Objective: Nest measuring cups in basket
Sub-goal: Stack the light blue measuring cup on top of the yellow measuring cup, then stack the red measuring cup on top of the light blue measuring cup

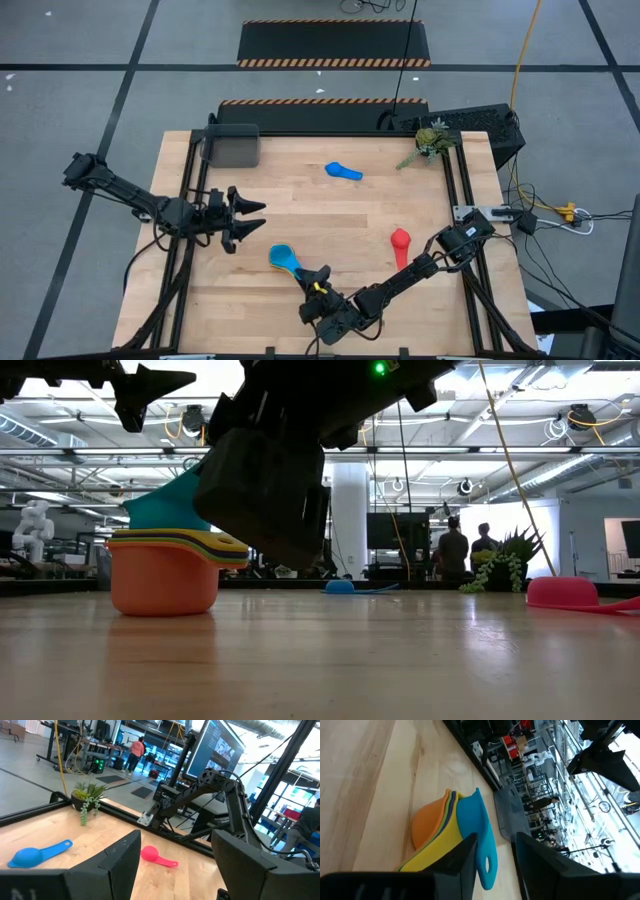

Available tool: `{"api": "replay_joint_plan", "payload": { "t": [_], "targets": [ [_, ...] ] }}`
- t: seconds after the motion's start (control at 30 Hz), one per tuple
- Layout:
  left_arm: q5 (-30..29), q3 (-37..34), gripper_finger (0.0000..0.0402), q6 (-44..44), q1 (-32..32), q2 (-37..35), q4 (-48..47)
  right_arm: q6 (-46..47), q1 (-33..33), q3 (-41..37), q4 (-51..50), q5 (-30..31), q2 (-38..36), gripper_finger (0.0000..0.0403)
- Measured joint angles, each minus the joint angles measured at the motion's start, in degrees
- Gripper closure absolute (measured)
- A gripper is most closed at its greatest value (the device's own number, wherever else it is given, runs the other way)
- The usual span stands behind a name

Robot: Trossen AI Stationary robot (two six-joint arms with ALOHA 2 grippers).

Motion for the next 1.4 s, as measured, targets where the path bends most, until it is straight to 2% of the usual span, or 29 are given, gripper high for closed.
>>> {"api": "replay_joint_plan", "payload": {
  "t": [0.07,0.33,0.47,0.77,1.03,1.23,1.4],
  "targets": [
    [0.1,0.0,0.0158,-0.4,0.0,0.0,0.0,1.7,0.0,0.0,-0.5,-0.6,0.0,0.0275],
    [0.2,0.0,0.0158,-1.3,0.0,0.0,-1.2,11.4,-0.1,0.0,-6.5,-9.1,0.0,0.0275],
    [0.2,0.0,0.0158,-1.2,0.0,0.0,-1.2,13.7,-0.3,0.0,-8.1,-9.2,0.0,0.0275],
    [1.6,0.0,0.0158,-1.4,0.0,0.0,-1.2,12.9,-0.2,0.0,-8.3,-10.5,-0.2,0.0275],
    [1.9,0.0,0.0158,-1.2,-0.6,0.0,-1.2,11.3,1.2,0.0,-9.7,-10.3,-4.3,0.0275],
    [1.9,0.0,0.0158,-1.2,-0.6,0.0,-1.1,16.8,1.5,0.1,-17.5,-10.4,-9.2,0.0275],
    [1.8,0.0,0.0158,-1.2,-0.6,0.0,-1.1,26.7,1.9,0.1,-29.0,-10.5,-13.4,0.0275]
  ]
}}
